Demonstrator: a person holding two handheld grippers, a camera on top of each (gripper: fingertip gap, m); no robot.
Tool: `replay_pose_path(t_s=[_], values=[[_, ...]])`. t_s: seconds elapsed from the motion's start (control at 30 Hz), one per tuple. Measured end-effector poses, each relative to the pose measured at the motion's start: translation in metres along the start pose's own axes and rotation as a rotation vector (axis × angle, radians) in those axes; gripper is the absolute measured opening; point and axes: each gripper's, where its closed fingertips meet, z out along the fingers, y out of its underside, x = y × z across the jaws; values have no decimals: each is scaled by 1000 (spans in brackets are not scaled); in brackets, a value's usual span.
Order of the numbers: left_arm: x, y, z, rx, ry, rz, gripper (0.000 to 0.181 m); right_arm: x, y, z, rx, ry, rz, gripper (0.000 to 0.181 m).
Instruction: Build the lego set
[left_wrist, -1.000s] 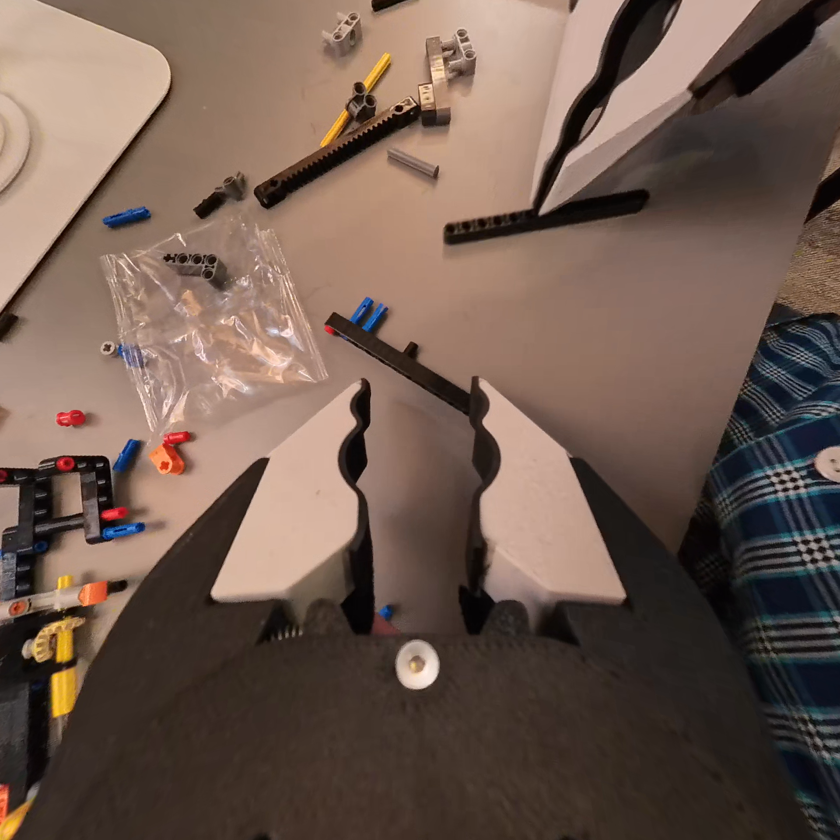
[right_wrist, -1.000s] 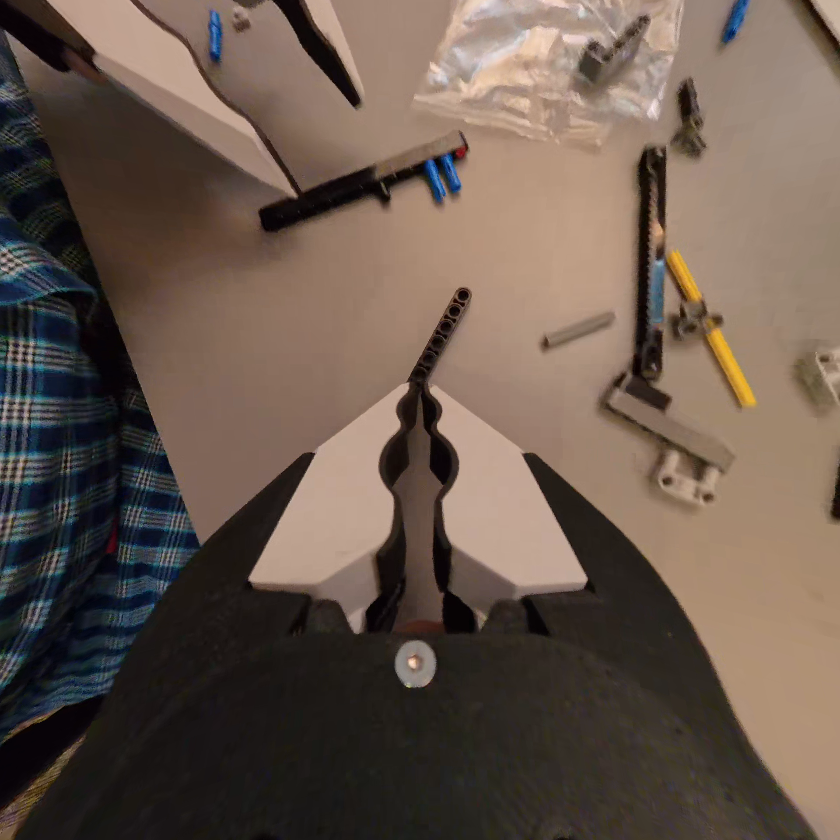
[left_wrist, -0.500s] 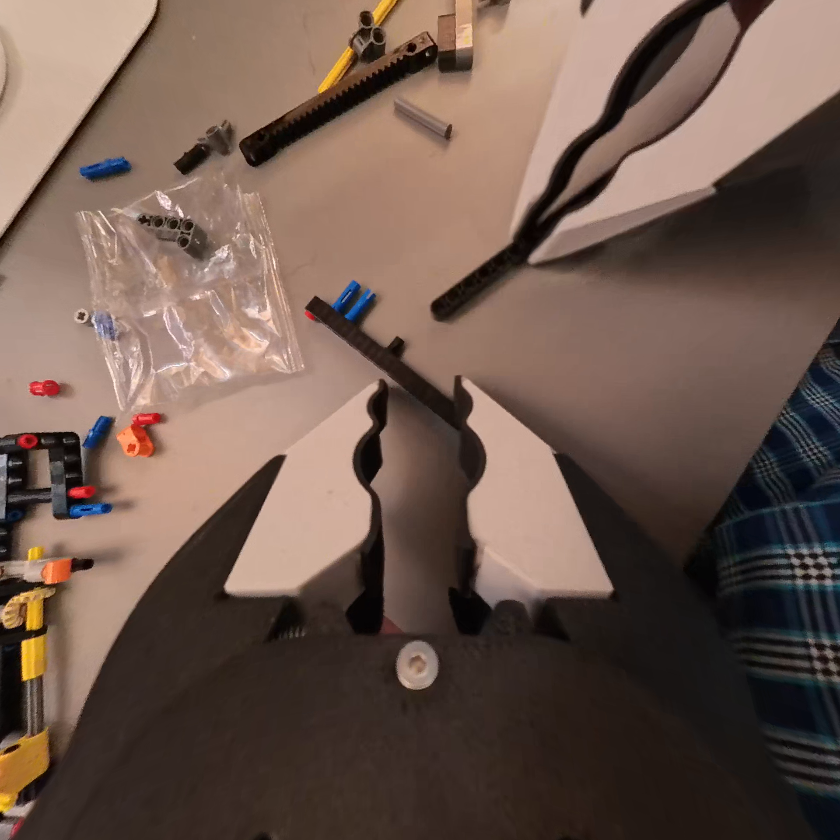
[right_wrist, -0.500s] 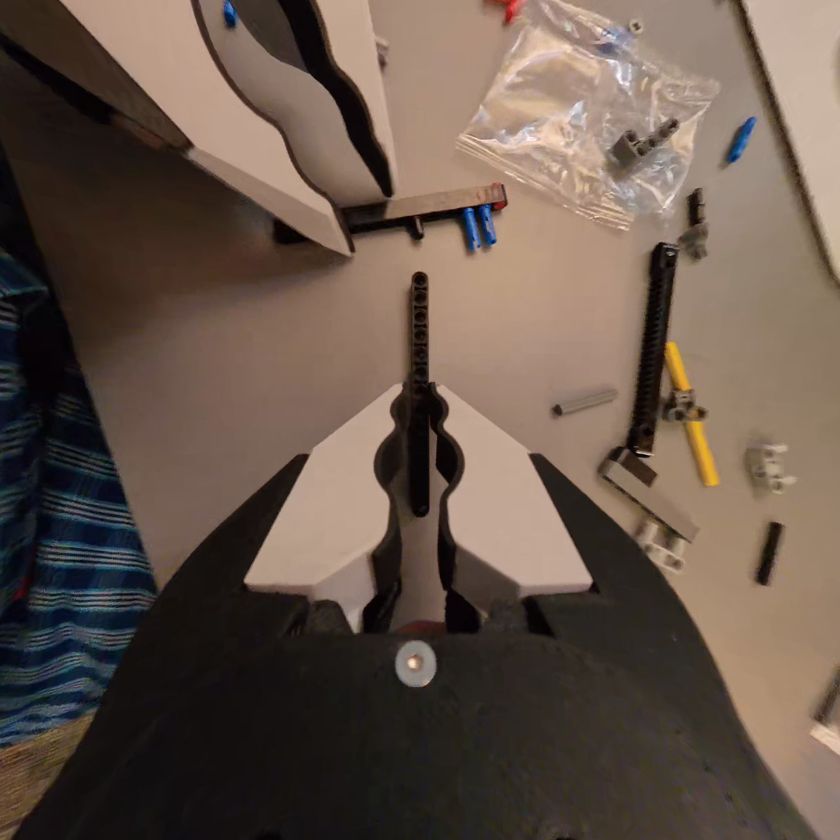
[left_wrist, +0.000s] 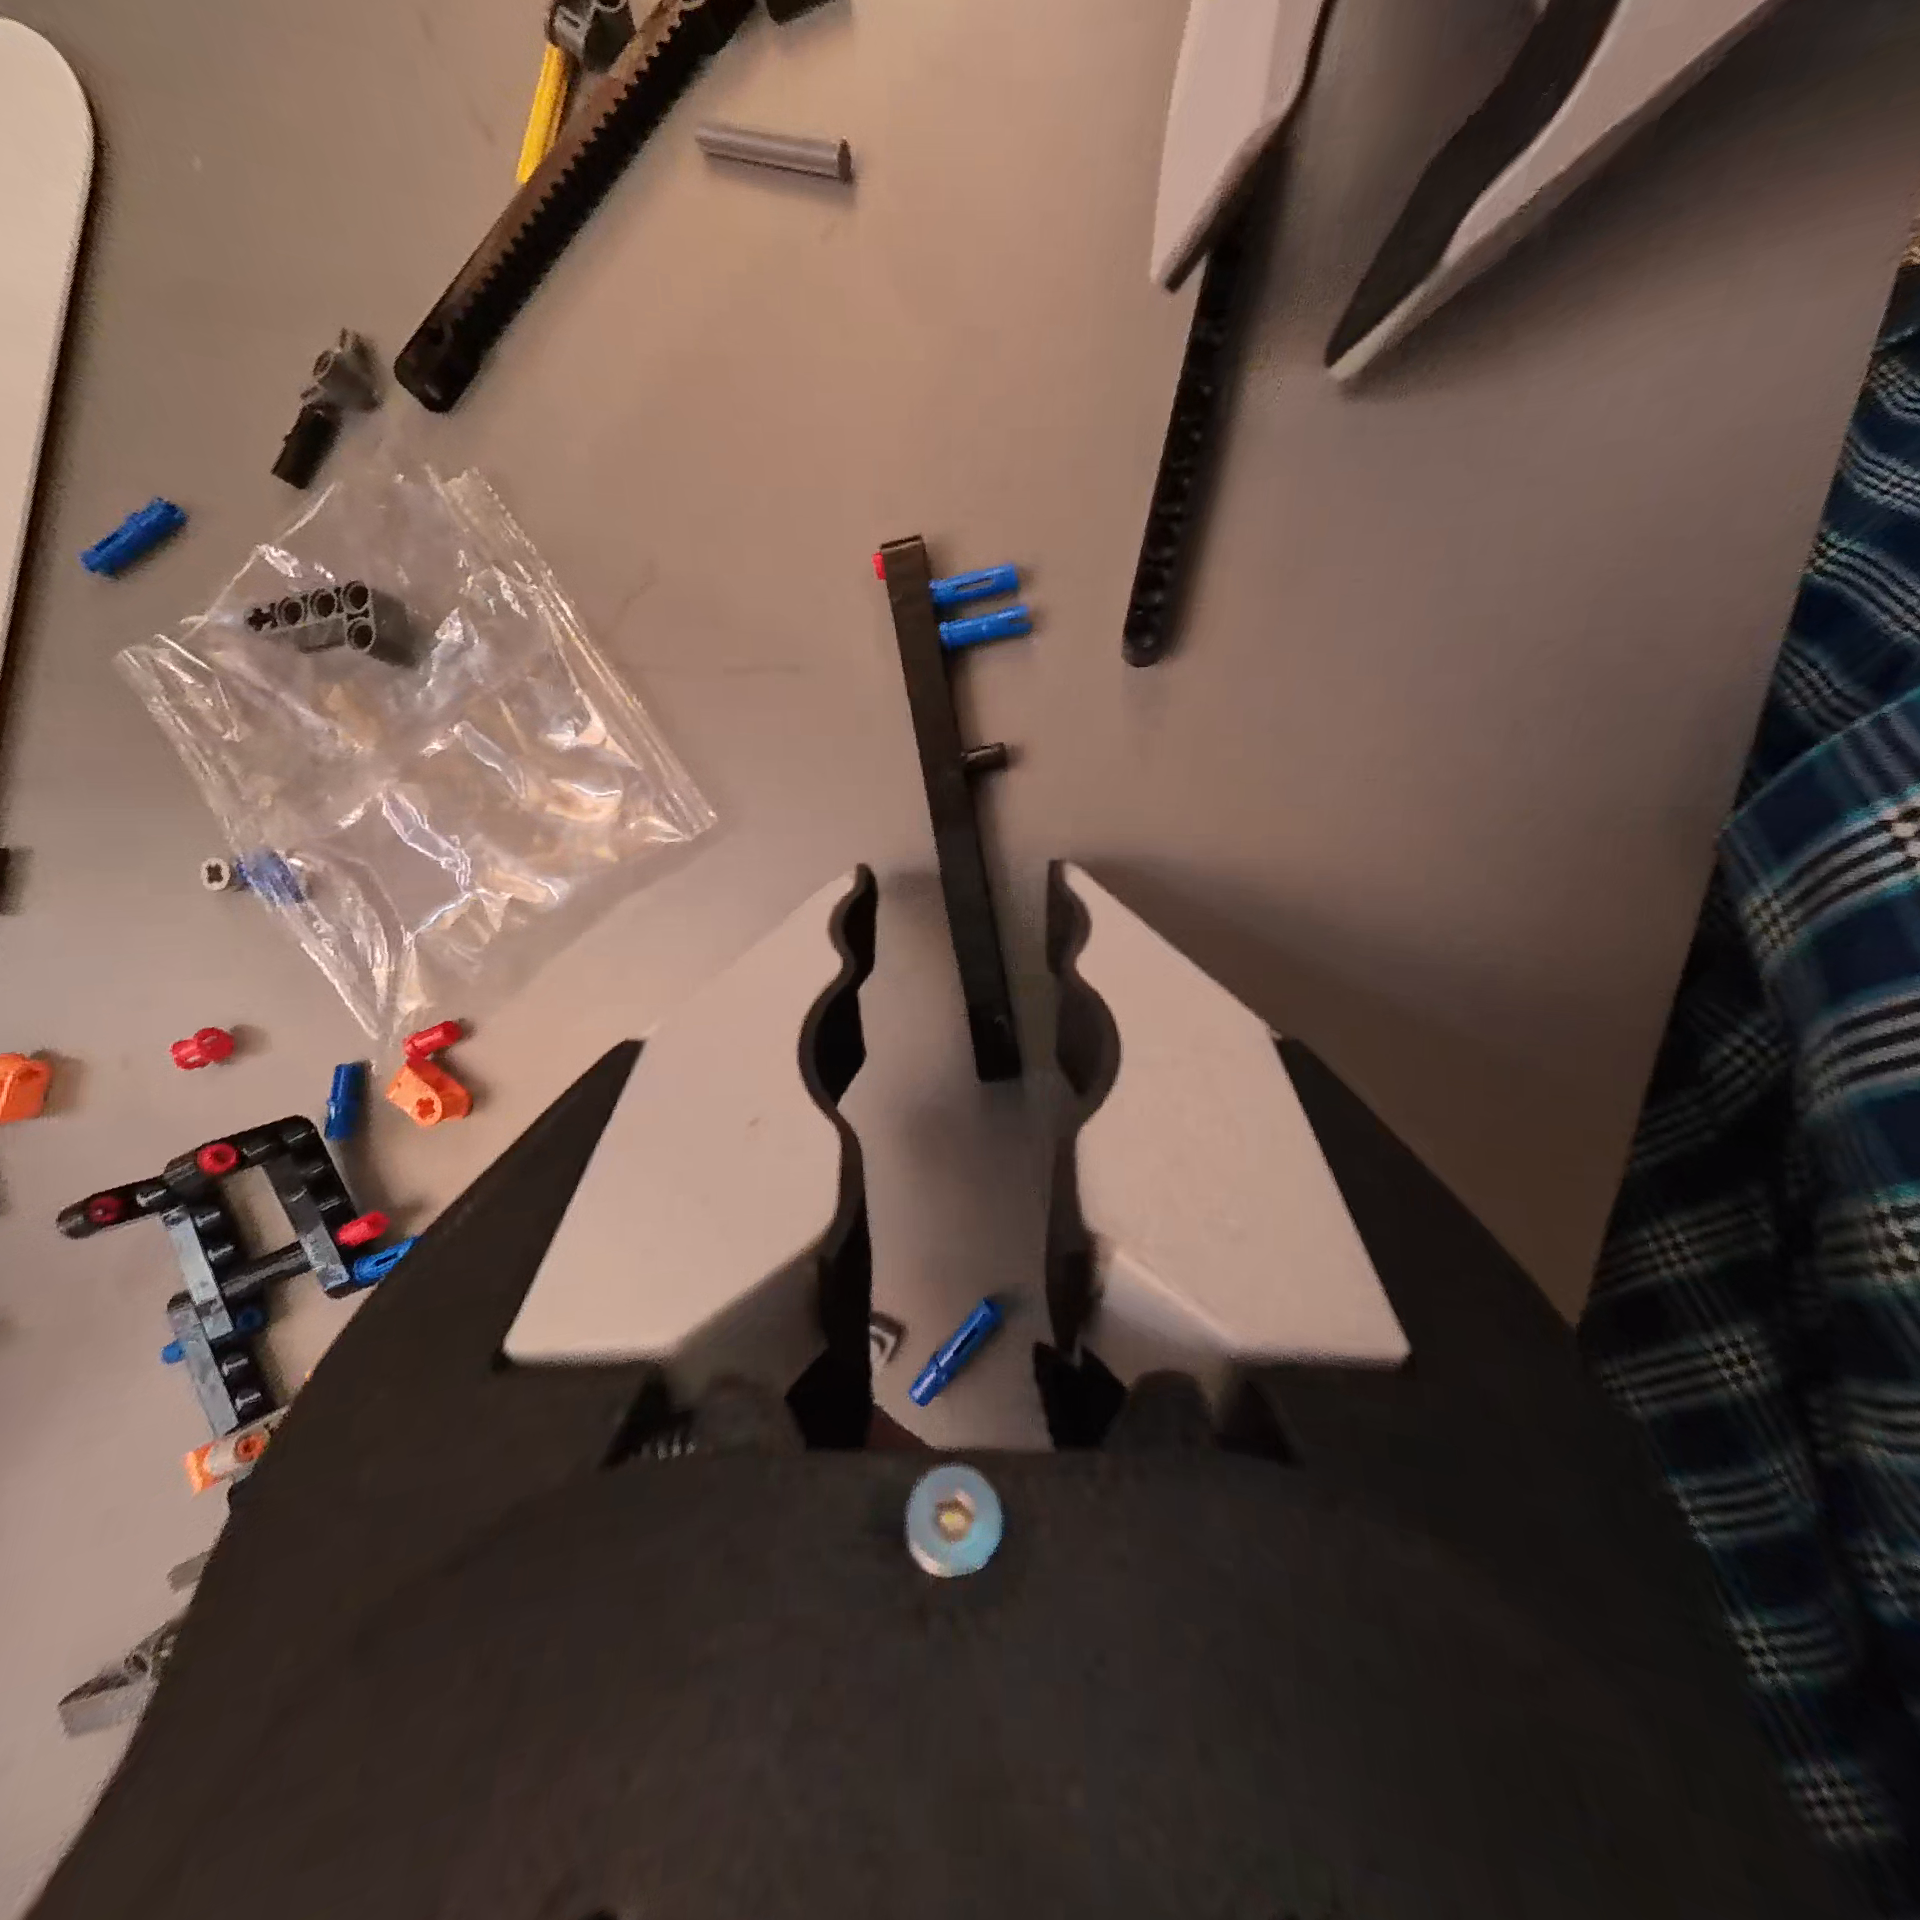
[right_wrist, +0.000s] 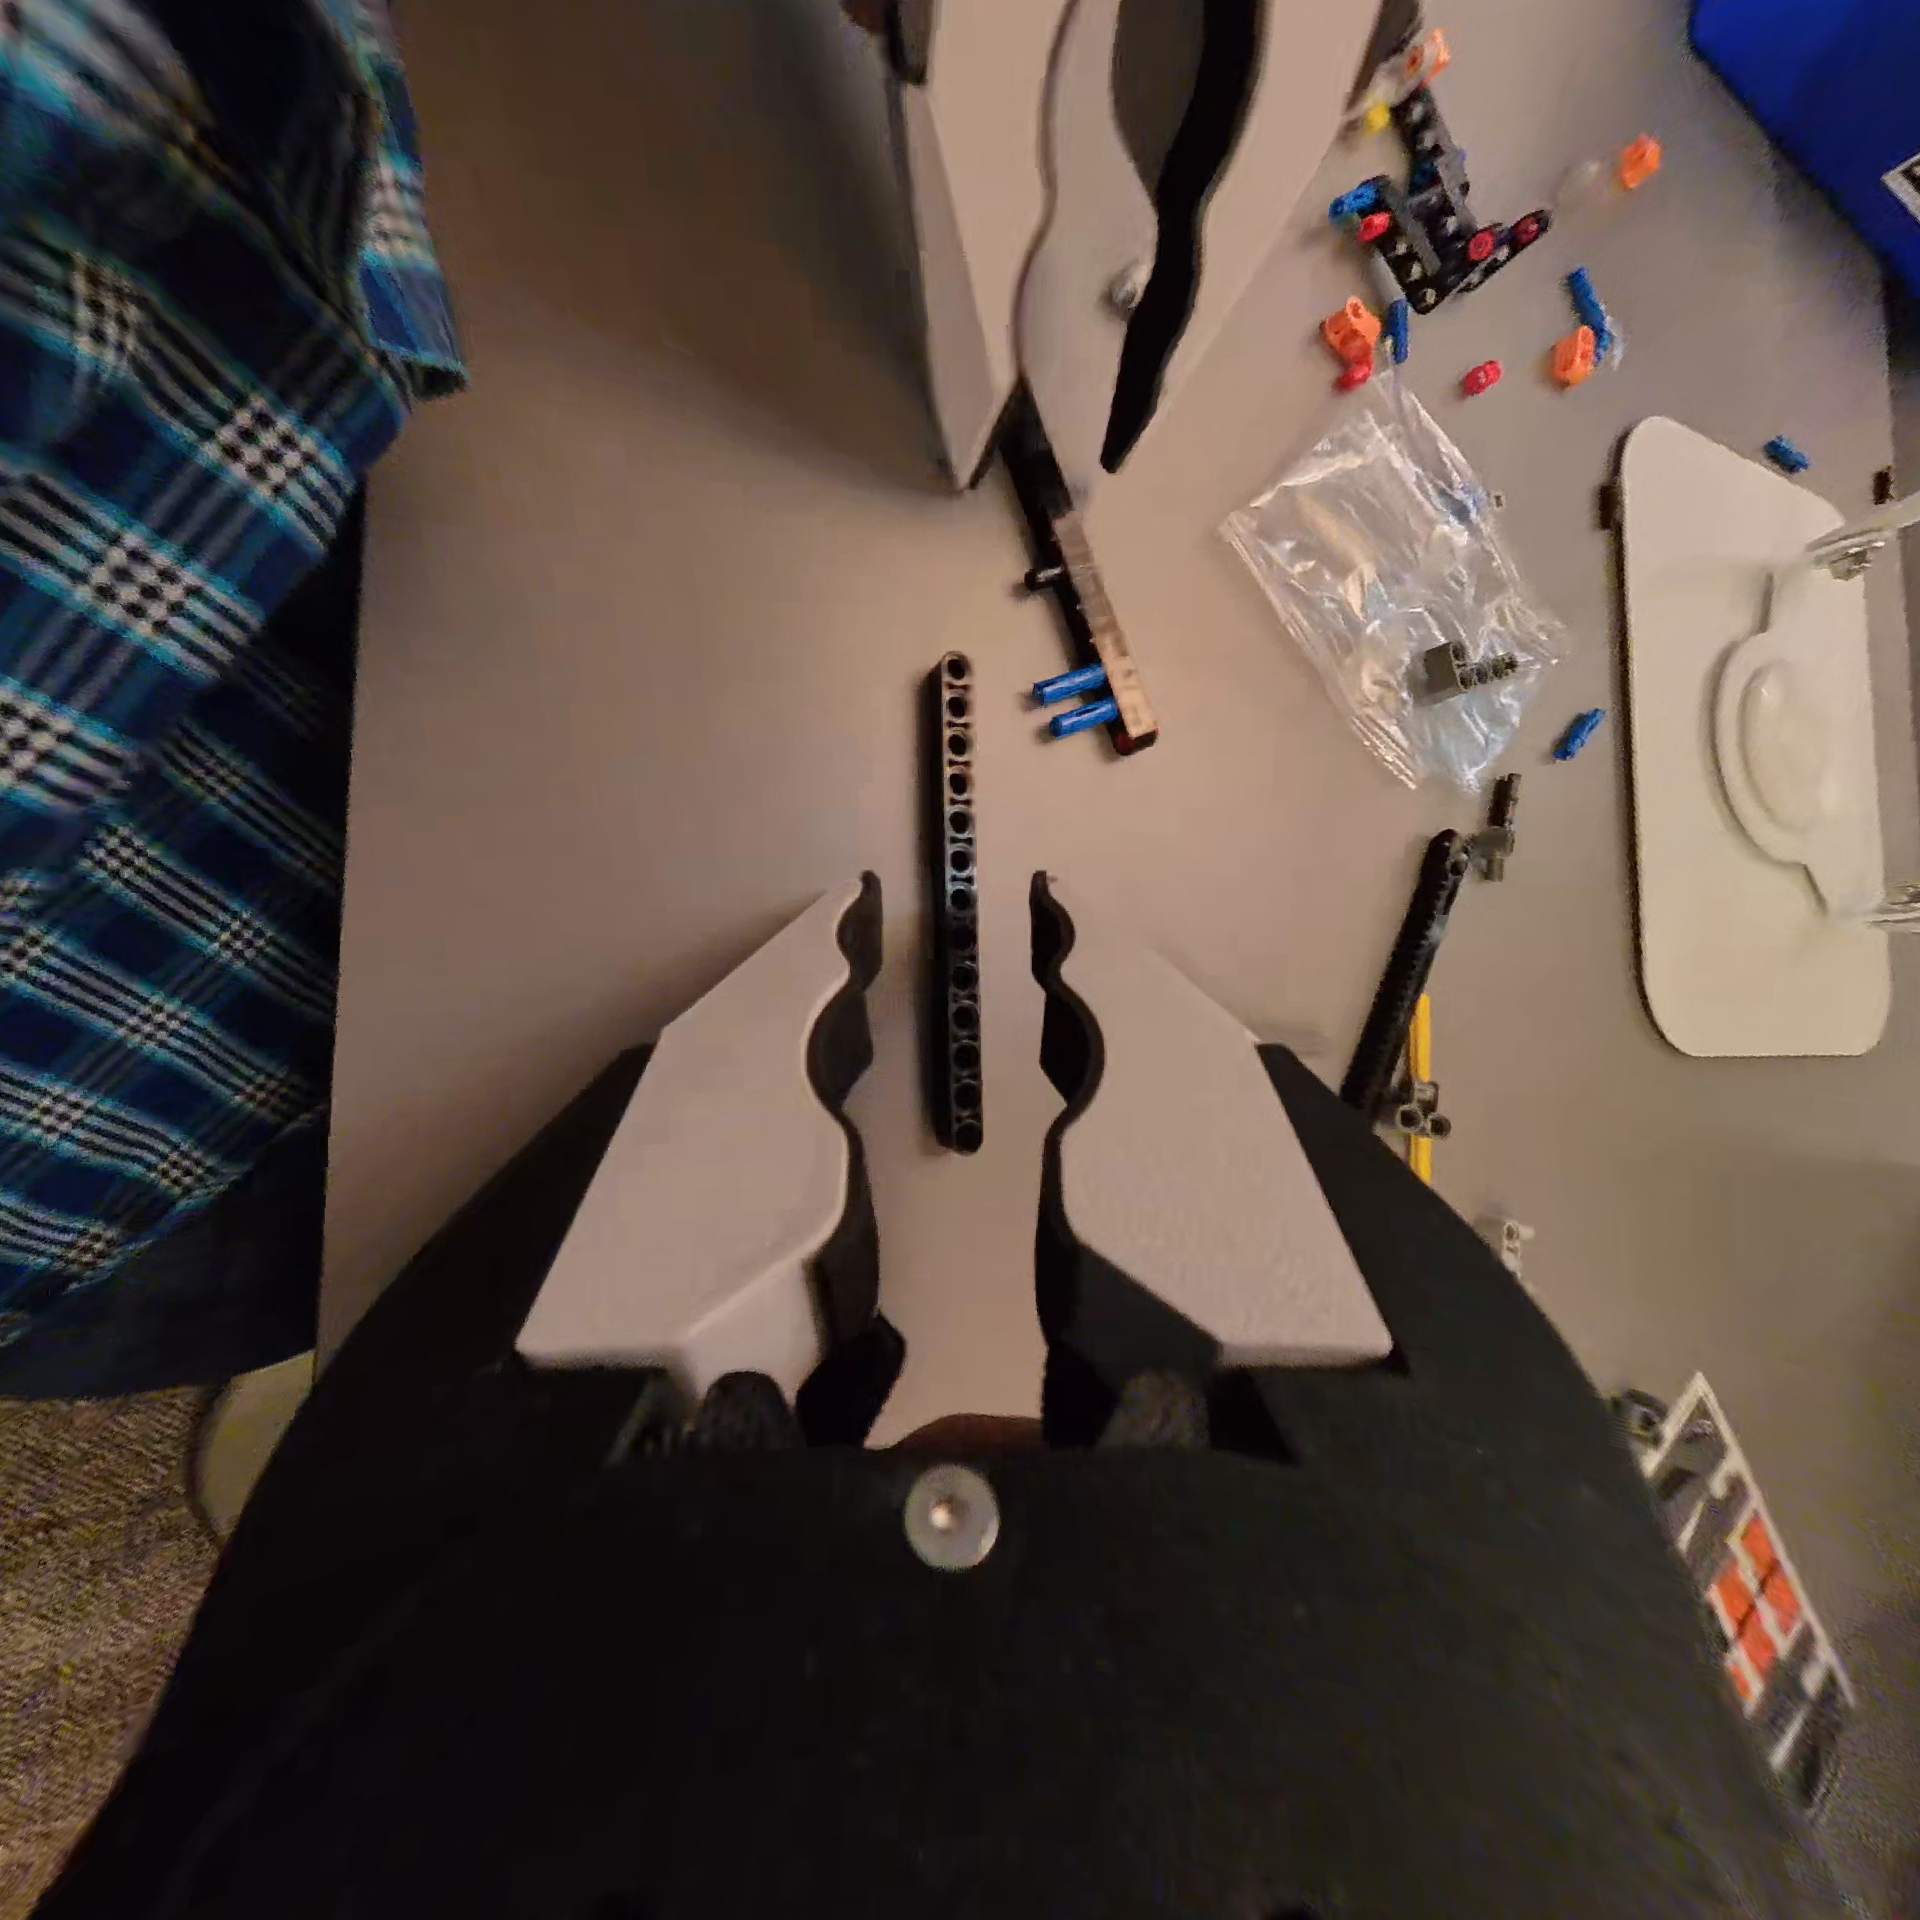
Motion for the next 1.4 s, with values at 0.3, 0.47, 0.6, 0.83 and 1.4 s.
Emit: replay_pose_path(t_s=[0.3, 0.47, 0.6, 0.83, 1.4], values=[[3, -6, 3, 10, -27, -12, 29, 3, 13, 14, -57, -159, 128, 10], [-2, -3, 2, 3, -41, -9, 29, 6, 12, 15, -63, -72, 17, 5], [1, -4, 1, 12, -44, -11, 30, 7, 9, 16, -76, 133, -203, 5], [18, -35, -7, 143, -71, 14, 27, -9, 1, 12, -33, 217, -260, 5], [41, -37, 15, 107, -219, 279, 6, -2, -12, 1, 133, -66, 217, 23]])
